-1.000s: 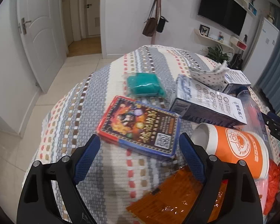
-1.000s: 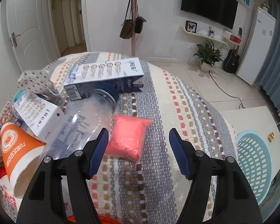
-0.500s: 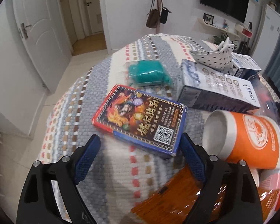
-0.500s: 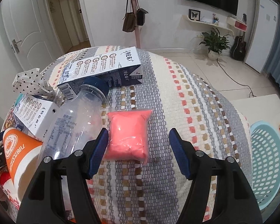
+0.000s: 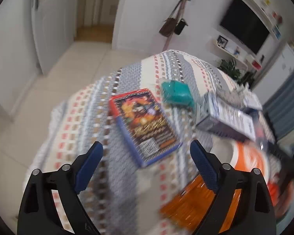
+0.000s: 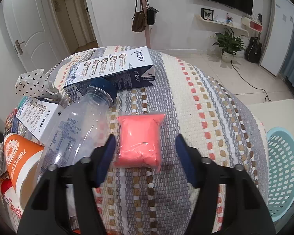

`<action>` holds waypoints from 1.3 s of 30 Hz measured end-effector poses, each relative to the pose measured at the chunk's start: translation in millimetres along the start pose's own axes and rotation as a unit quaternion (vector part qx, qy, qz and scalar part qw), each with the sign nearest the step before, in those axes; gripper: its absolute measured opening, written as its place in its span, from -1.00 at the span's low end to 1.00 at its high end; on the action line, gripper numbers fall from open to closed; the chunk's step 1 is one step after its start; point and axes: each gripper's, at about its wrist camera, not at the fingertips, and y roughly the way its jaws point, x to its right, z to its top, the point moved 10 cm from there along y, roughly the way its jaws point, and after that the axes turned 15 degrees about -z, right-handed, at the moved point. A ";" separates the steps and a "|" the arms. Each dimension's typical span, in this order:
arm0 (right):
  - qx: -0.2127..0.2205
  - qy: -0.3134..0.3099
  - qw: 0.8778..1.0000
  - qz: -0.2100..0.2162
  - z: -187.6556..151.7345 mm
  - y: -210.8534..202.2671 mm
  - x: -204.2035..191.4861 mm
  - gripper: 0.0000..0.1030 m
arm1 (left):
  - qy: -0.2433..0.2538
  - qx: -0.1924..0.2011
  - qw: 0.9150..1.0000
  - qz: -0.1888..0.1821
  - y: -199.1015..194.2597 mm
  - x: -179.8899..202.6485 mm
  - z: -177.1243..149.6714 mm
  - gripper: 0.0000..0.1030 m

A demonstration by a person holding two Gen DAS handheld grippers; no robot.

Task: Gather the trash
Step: 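Grasp the pink sachet with the right tool while the left tool grasps the card box, then carry both items over the blue basket and open both tools to drop them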

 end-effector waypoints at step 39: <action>0.090 0.134 0.981 -0.104 -22.1 -98.9 224.6 -0.32 | 0.237 0.021 0.961 -0.140 55.9 391.0 -36.7 0.24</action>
